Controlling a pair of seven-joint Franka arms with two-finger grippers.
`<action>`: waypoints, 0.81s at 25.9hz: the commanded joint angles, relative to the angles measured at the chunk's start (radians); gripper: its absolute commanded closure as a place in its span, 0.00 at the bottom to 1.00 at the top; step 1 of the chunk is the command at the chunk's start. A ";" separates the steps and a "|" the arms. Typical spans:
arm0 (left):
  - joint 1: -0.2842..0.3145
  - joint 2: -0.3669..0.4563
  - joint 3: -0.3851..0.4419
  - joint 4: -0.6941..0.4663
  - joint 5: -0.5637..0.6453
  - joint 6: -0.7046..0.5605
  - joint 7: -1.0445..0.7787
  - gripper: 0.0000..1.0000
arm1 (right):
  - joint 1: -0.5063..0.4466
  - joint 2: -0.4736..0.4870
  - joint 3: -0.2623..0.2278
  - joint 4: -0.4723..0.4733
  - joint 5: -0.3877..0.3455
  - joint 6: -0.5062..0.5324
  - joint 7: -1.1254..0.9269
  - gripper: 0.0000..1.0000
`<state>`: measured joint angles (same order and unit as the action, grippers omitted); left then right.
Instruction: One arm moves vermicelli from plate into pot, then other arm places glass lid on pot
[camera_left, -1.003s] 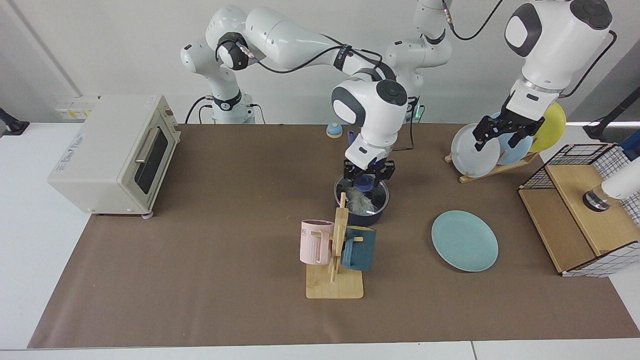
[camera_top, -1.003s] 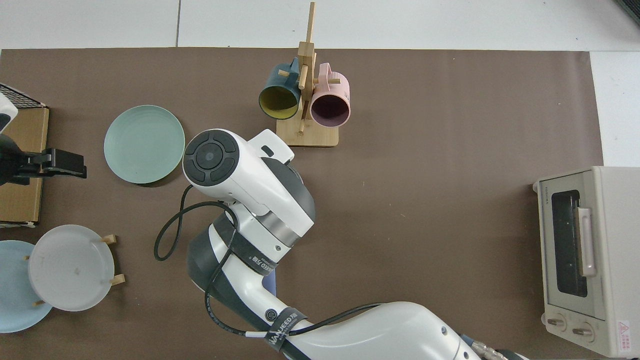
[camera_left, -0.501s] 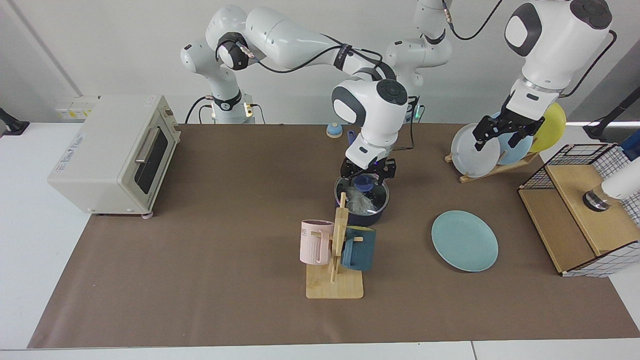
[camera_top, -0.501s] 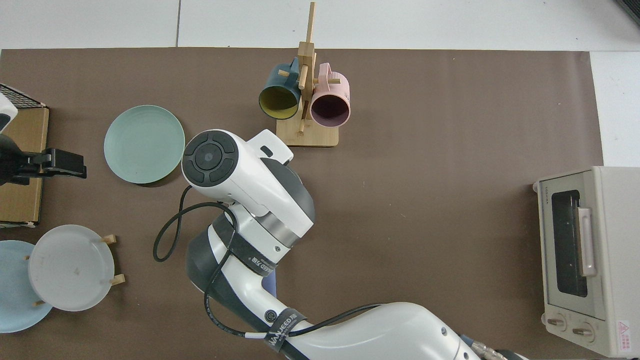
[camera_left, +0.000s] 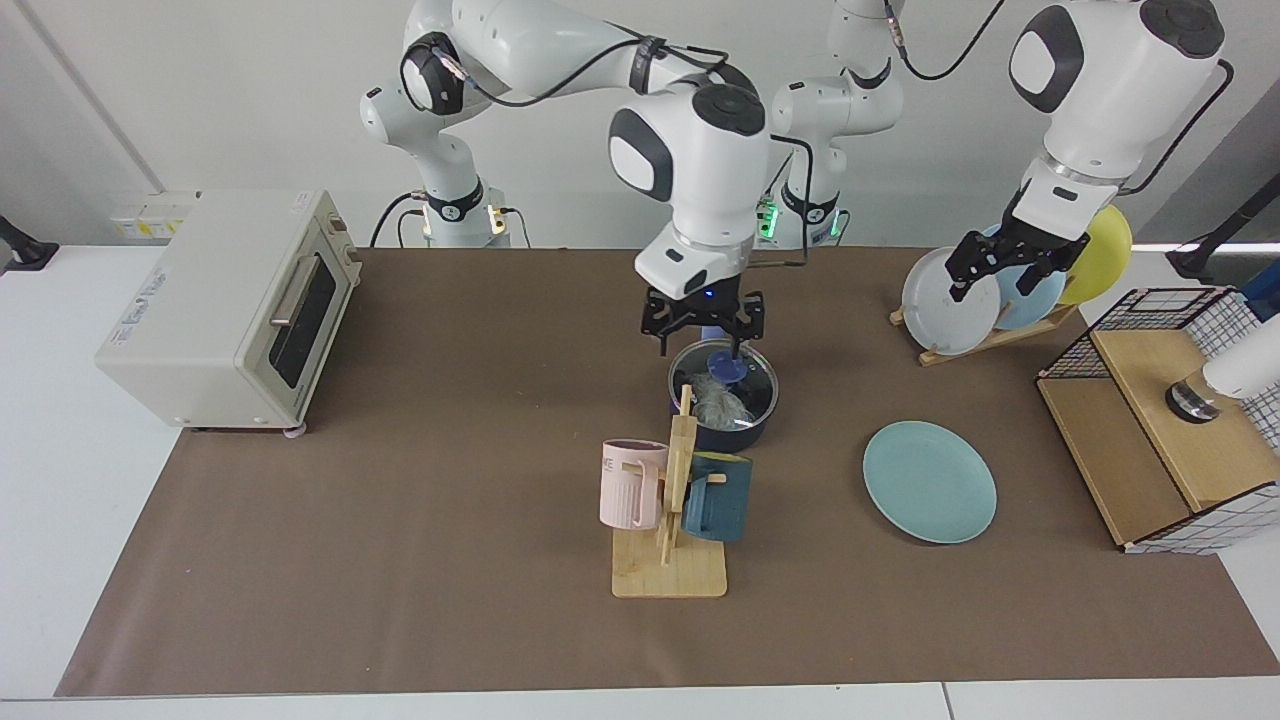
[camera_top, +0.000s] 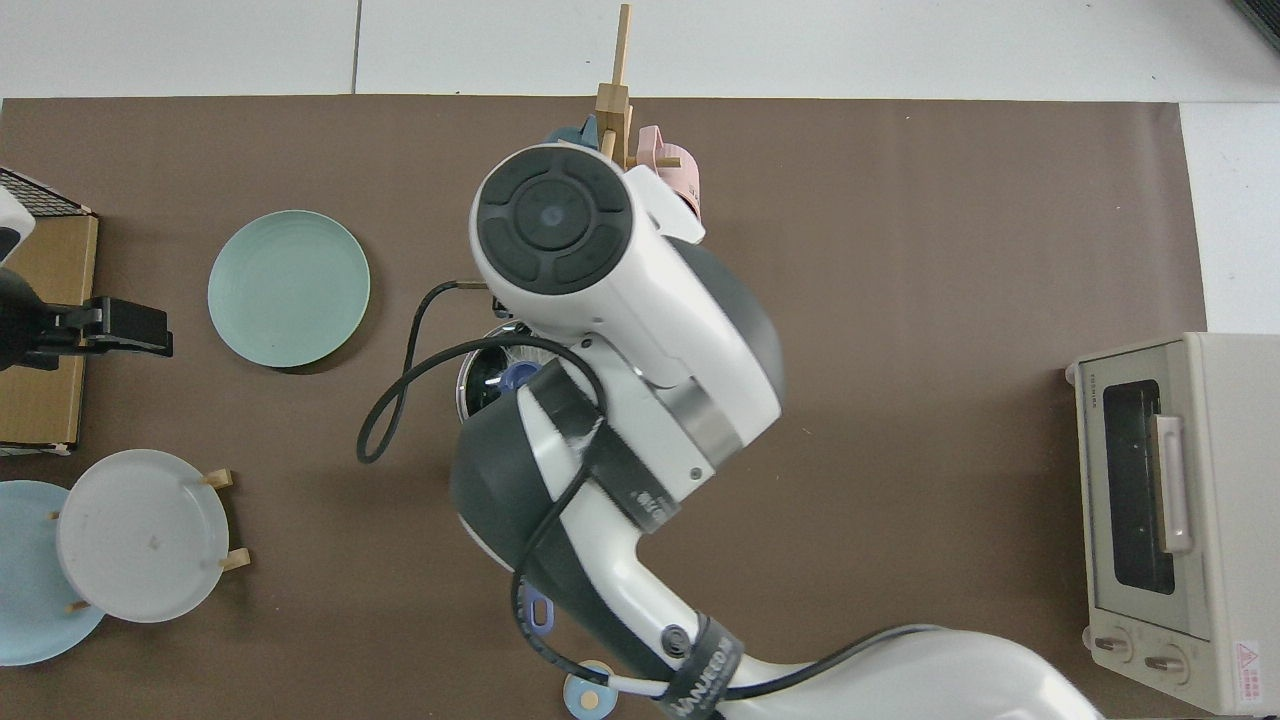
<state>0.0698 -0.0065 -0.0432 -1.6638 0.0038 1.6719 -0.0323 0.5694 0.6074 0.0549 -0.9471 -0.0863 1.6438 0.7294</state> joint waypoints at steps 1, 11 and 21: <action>-0.015 -0.017 0.013 -0.008 -0.010 -0.007 0.008 0.00 | -0.150 -0.237 0.014 -0.252 0.020 -0.016 -0.175 0.00; -0.015 -0.017 0.013 -0.008 -0.010 -0.007 0.008 0.00 | -0.452 -0.495 0.014 -0.542 0.020 -0.016 -0.471 0.00; -0.015 -0.017 0.014 -0.010 -0.010 -0.007 0.008 0.00 | -0.599 -0.545 0.013 -0.777 0.020 0.163 -0.568 0.00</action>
<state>0.0698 -0.0073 -0.0432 -1.6638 0.0038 1.6718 -0.0323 -0.0175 0.0958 0.0517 -1.6047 -0.0796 1.7407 0.1657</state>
